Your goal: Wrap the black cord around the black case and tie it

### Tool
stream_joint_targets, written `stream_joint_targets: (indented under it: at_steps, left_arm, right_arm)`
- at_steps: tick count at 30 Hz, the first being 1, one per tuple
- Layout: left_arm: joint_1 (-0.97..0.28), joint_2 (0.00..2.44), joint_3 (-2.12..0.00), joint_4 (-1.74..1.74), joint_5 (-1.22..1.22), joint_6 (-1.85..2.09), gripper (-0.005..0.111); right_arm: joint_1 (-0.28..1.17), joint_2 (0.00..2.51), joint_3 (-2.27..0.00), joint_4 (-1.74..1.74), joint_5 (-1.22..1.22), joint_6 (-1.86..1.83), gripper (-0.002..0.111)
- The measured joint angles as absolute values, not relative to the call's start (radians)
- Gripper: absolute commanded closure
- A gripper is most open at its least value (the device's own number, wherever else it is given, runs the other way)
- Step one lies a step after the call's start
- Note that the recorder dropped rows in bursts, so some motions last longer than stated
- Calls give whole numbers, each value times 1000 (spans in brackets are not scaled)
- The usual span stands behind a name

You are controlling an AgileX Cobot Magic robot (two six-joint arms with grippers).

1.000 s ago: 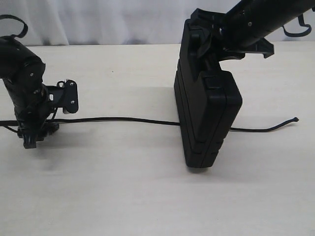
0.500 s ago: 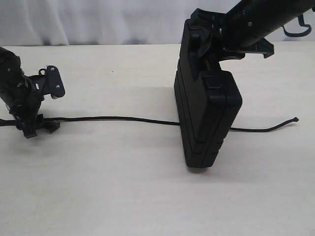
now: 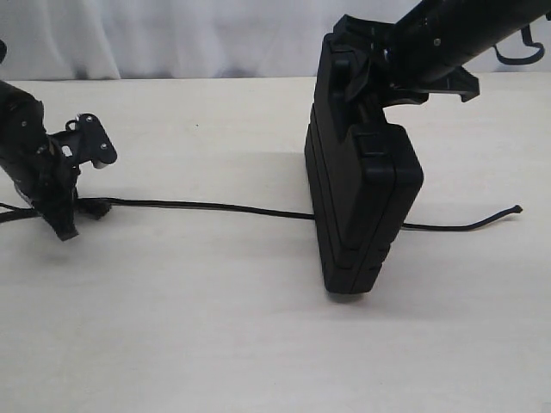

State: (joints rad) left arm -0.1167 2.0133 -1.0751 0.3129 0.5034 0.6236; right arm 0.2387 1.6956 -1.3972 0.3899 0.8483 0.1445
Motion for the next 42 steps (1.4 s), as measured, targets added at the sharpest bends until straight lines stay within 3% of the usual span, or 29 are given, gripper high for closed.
stream_joint_targets:
  at_steps: [7, 13, 17, 21, 23, 34, 42]
  left_arm:
    - [-117, 2025, -1139, 102, 647, 481, 107]
    - [-117, 2043, -1201, -442, 878, 474, 104]
    - [-117, 2043, -1203, -724, 932, 508, 85]
    - [-117, 2043, -1204, -833, 941, 524, 54]
    - [-117, 2043, -1205, -855, 959, 527, 47]
    - [-117, 2043, -1230, -795, 1042, 737, 46]
    - [-119, 2016, -1264, -540, 952, 606, 46]
  right_arm:
    - [239, 1696, -1397, 390, 848, 145, 104]
    - [239, 1696, -1397, 390, 848, 145, 104]
    - [239, 1696, -1397, 390, 848, 145, 104]
    - [239, 1696, -1397, 390, 848, 145, 104]
    - [239, 1696, -1397, 390, 848, 145, 104]
    - [239, 1696, -1397, 390, 848, 145, 104]
    - [239, 1696, -1397, 390, 848, 145, 104]
